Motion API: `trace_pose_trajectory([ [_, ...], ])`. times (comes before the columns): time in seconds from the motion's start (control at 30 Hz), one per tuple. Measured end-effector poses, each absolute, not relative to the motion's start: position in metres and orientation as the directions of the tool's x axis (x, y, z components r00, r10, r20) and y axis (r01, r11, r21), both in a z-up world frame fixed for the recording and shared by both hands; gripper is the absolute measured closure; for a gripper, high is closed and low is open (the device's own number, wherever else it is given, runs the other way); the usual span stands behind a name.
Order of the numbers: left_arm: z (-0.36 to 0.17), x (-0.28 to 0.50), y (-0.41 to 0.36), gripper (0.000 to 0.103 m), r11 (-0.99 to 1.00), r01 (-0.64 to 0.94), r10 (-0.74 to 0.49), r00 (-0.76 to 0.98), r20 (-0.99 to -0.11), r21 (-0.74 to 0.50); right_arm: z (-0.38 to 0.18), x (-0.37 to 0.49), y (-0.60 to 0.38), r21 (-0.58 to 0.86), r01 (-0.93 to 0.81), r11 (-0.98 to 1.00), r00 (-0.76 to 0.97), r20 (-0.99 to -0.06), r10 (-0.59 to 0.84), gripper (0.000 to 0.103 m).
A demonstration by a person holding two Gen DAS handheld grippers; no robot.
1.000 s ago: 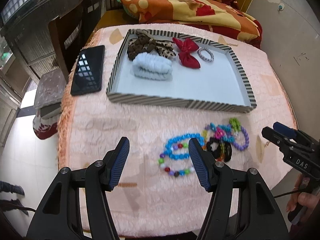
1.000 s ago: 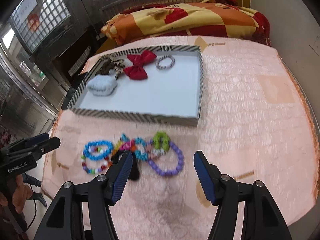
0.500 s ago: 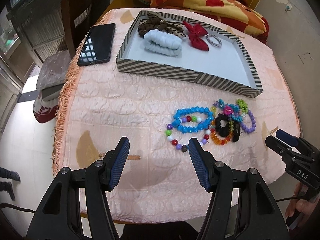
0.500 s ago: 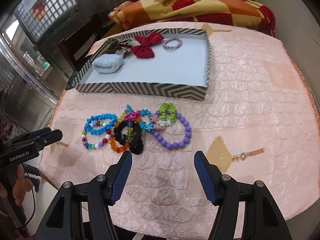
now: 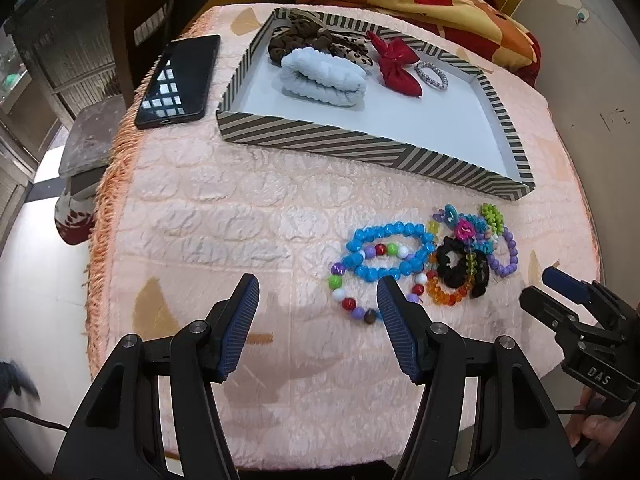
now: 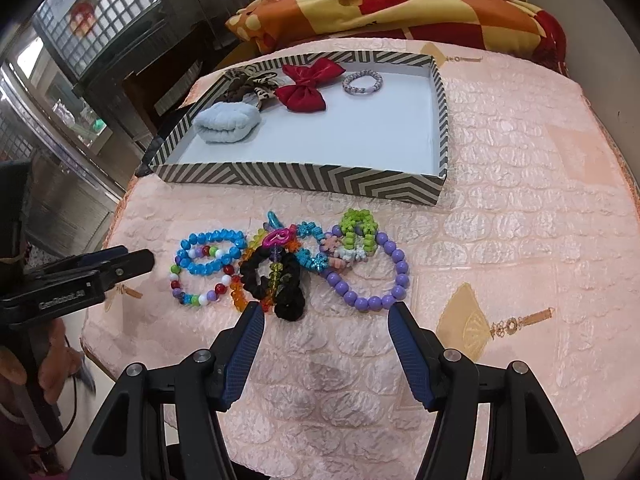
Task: Organize jewelry
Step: 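Withdraw both open tools from the tray toward the bead bracelets, then grasp the blue bead bracelet with the left tool while the right tool grasps the rainbow bracelet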
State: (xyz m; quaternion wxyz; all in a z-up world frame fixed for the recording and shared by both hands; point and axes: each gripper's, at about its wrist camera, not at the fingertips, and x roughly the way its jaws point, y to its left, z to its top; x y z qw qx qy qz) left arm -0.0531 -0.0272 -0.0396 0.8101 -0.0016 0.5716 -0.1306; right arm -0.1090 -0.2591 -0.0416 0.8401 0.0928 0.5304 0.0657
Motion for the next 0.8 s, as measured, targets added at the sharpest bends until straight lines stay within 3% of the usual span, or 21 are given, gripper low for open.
trace_pose_trajectory([
  [0.2, -0.052, -0.036, -0.037, 0.042, 0.957, 0.239, -0.228, 0.271, -0.935, -0.164, -0.037, -0.104, -0.249, 0.235, -0.044, 0.971, 0.434, -0.871, 0.231, 0.041],
  [0.43, -0.06, -0.024, -0.047, 0.042, 0.949, 0.279, -0.223, 0.255, -0.941, -0.149, -0.04, -0.084, -0.224, 0.215, -0.113, 0.97, 0.417, -0.876, 0.243, 0.061],
  [0.67, -0.069, -0.012, -0.051, 0.042, 0.944, 0.302, -0.208, 0.24, -0.948, -0.131, -0.061, -0.056, -0.218, 0.22, -0.123, 0.968, 0.366, -0.896, 0.251, 0.069],
  [0.8, -0.074, -0.007, -0.053, 0.043, 0.94, 0.313, -0.212, 0.227, -0.951, -0.135, -0.076, -0.046, -0.215, 0.232, -0.122, 0.965, 0.333, -0.906, 0.26, 0.08],
])
